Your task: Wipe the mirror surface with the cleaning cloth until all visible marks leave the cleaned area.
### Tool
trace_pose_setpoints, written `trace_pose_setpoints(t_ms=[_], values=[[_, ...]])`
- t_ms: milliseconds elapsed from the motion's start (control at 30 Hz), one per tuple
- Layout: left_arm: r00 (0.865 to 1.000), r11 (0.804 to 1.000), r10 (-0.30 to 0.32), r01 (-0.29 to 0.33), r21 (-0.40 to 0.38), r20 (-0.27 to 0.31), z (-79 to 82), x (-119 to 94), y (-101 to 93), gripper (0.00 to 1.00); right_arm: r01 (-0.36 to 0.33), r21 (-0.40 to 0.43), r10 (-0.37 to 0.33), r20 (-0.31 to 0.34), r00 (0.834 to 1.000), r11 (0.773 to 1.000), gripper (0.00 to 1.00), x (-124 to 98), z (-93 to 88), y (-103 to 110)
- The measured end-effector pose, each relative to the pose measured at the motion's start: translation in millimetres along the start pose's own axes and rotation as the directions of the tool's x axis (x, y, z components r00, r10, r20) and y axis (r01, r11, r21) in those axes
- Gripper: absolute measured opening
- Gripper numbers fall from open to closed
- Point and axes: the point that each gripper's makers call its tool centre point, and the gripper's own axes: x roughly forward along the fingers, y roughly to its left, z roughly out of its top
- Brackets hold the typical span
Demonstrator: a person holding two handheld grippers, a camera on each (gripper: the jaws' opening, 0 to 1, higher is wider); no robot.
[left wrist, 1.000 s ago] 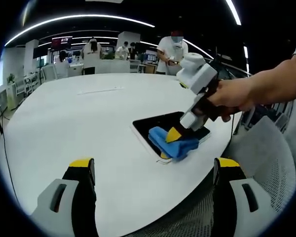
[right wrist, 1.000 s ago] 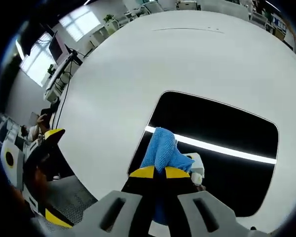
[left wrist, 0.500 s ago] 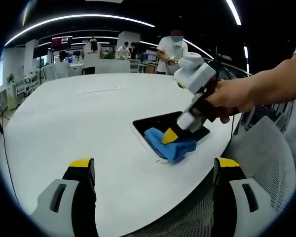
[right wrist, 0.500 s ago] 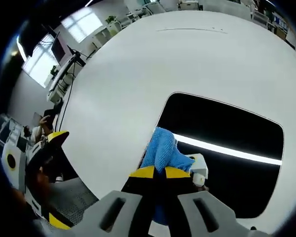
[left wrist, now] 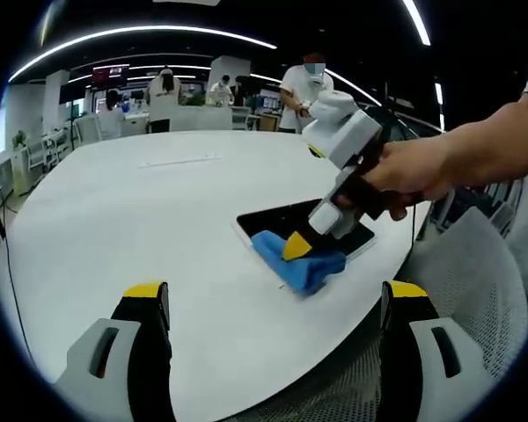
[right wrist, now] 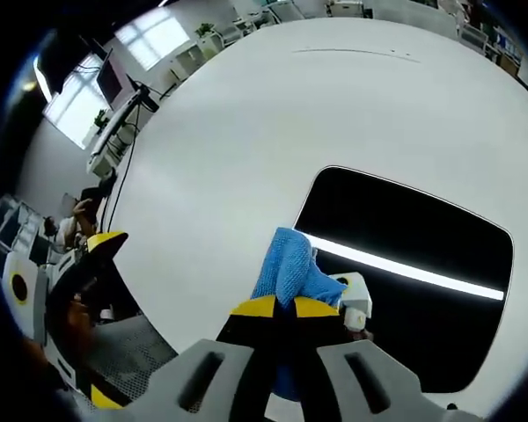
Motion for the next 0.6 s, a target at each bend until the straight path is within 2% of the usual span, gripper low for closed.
trace_pose_setpoints(t_ms=[100, 233, 300, 400, 600], values=[[1.000, 1.000, 0.000, 0.000, 0.001, -0.001, -0.5, -0.1, 0.8, 0.99, -0.001, 0.001, 0.001, -0.003, 1.000, 1.000, 0.00, -1.3, 0.1, 0.3], [1.000, 1.000, 0.001, -0.001, 0.001, -0.002, -0.7, -0.2, 1.3, 0.99, -0.021, -0.005, 0.021, 0.014, 1.000, 1.000, 0.00, -8.7, 12.8, 6.2], [1.000, 1.000, 0.001, -0.001, 0.001, -0.003, -1.1, -0.3, 1.8, 0.99, -0.003, -0.016, 0.003, -0.004, 1.000, 1.000, 0.00, -7.7, 13.1, 3.0], [1.000, 1.000, 0.005, -0.005, -0.001, -0.001, -0.8, -0.5, 2.6, 0.99, -0.012, -0.004, 0.012, -0.026, 1.000, 1.000, 0.00, -0.2, 6.6, 0.3], [1.000, 1.000, 0.006, -0.006, -0.003, 0.002, -0.2, -0.5, 2.7, 0.99, -0.016, -0.005, 0.016, -0.015, 1.000, 1.000, 0.00, 2.4, 8.8, -3.8]])
